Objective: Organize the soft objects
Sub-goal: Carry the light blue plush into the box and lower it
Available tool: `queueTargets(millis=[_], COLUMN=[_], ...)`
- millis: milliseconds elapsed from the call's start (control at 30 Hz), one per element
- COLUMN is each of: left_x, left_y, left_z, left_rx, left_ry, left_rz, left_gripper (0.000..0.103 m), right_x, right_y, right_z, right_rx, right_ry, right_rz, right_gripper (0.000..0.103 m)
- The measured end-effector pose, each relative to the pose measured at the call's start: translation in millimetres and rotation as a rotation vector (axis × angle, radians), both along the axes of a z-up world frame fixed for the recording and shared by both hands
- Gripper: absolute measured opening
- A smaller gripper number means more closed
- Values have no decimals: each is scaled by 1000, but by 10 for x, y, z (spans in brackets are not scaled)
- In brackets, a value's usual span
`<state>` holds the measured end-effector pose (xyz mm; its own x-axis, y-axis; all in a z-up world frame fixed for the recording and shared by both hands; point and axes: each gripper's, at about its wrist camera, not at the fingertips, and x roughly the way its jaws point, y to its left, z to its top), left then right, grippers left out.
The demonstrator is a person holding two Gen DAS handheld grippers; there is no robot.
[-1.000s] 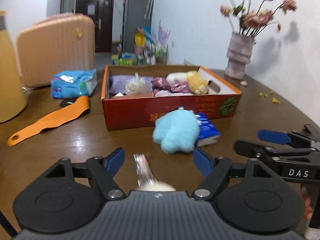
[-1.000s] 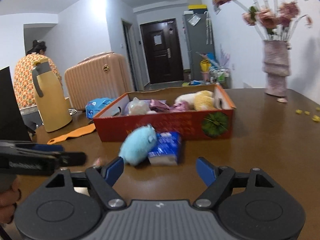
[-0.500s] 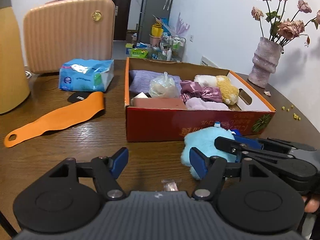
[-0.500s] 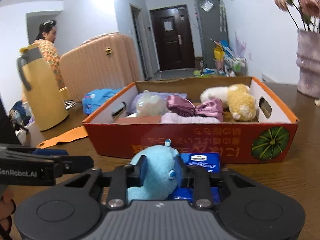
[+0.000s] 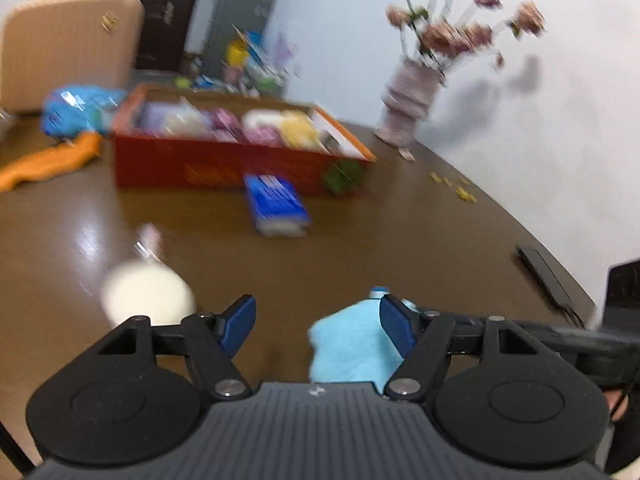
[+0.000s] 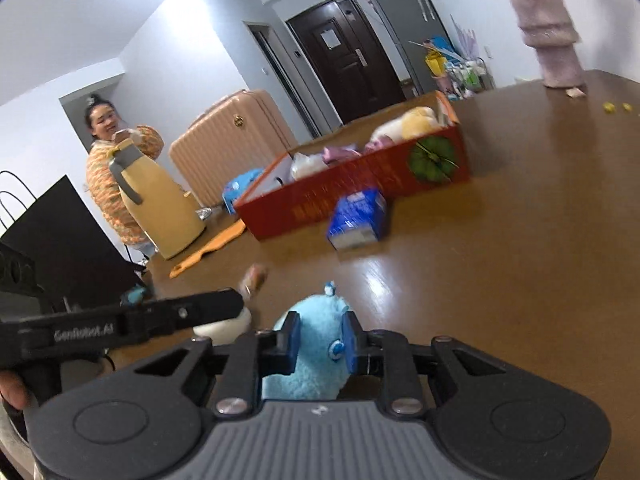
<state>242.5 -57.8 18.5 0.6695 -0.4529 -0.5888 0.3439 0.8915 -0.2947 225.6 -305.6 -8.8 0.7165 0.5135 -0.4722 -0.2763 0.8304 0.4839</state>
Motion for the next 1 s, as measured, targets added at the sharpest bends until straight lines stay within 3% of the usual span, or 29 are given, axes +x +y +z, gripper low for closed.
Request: queueTargets(millis=[100,133,300,367,433,533,833,1000], left_x=[-21,-21,-42,-1,45,107,296,680], left_y=[-158,-182,-181,-189,-180,-146,-149,-214], left_z=[-152,-173,-180,-216,-262,-316,-274,198], left_rx=[34,39,-5,-14,-35,-90,-130,-126], left_ry=[64,81,113,134,165,194,214,100], left_rz=[-5,-2,-17,-18,-25,-44,-50,-85], left_gripper=[68,67,67,59,42,35,33,33], right_x=[-119,-160,-270,-255,-208,-159,-68,231], right_y=[-121,-159,-248,-215,-163,-127,-129,-200], right_z=[-58,-58,-92,-147,-208,-289,-237,139], right_rx=[-11,-15,11,14,16,37,61,68], right_ry=[3,-4,-18,-3,14,32,26,-54], right_rz=[-49,-74,-91,-87,-86,-89,-96,-101], right_gripper=[28,36,41,40,40,35,27,27])
